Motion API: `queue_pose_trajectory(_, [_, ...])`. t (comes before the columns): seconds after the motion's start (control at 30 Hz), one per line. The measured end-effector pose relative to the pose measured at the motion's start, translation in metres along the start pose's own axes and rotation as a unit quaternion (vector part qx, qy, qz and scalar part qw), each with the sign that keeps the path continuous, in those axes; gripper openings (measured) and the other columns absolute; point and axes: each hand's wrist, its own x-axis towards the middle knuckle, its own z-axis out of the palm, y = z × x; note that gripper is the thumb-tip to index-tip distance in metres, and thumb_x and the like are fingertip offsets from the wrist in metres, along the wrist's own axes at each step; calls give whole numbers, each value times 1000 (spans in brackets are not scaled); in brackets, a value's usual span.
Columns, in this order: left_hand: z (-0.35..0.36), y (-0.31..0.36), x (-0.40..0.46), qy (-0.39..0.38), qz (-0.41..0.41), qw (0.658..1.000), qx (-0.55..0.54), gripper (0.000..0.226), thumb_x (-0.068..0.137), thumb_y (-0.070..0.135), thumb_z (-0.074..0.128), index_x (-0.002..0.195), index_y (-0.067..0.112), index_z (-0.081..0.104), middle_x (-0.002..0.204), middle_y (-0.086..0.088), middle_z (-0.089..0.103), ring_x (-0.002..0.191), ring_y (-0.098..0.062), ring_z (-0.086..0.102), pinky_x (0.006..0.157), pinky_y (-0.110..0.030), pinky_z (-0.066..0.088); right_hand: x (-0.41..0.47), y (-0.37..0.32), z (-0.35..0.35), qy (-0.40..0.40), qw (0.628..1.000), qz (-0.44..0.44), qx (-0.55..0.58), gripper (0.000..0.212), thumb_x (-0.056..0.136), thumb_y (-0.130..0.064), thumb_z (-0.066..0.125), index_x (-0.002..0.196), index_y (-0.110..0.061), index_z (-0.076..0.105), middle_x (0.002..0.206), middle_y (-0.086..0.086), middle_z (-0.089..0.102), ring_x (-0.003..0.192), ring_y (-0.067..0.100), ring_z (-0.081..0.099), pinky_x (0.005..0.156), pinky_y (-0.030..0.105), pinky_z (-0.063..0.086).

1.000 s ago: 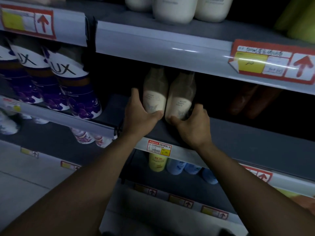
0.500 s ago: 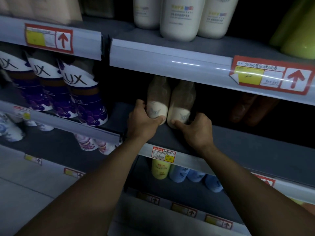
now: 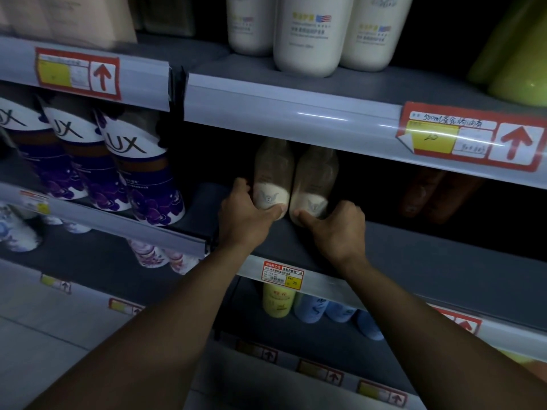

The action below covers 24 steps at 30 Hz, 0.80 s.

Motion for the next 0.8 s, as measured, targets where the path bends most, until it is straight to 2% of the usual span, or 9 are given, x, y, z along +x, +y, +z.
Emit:
queue_pose_trajectory(0.17, [0,-2,0,-11,6,1000,-13,65,50,59,82,100,26,58,100,4,76,91,-17,75,78,-45,64,-1,1,2,6,1000,-1,-2,66,68,-60,88,94,-2,67,103,19,69,98,35,66,77,40,53])
queue_pose_trajectory(0.27, [-2,-1,-1,-22,11,1000,1,65,51,60,79,100,24,57,100,2,75,93,-21,75,79,-45,64,-2,2,3,-3,1000,-3,3,69,69,-60,88,99,-3,64,109,21,66,104,37,64,82,41,53])
queue_pose_trajectory(0.4, [-10,7,-5,-40,18,999,31,65,57,48,87,107,20,56,107,-1,75,99,-24,74,81,-45,63,-5,5,-2,-19,1000,-16,7,66,72,-57,88,97,-4,58,110,21,63,105,38,62,83,41,49])
queue_pose_trajectory(0.5, [-19,8,-9,-34,35,998,42,67,67,27,95,119,14,56,116,0,72,110,-25,71,88,-42,60,-12,10,-10,-19,999,-32,22,68,73,-52,88,109,-4,56,116,18,61,108,35,60,86,38,49])
queue_pose_trajectory(0.6, [-33,7,-14,-28,55,997,47,80,72,22,94,139,10,53,135,-7,66,121,-25,66,97,-41,57,-24,16,-22,-8,997,-54,50,69,74,-48,89,121,-10,56,120,11,61,108,28,63,88,37,52])
queue_pose_trajectory(0.67, [-43,7,-21,-33,75,995,52,80,75,22,92,143,12,52,138,-5,65,119,-22,66,98,-39,56,-34,19,-33,-4,996,-72,48,68,77,-45,87,128,-13,55,121,7,61,109,24,63,88,35,53])
queue_pose_trajectory(0.8, [-60,18,-42,-30,90,994,46,70,77,21,90,139,17,57,128,1,69,108,-16,67,93,-38,58,-56,24,-54,-4,993,-113,34,63,81,-41,85,131,-17,55,117,3,62,106,19,64,88,36,54])
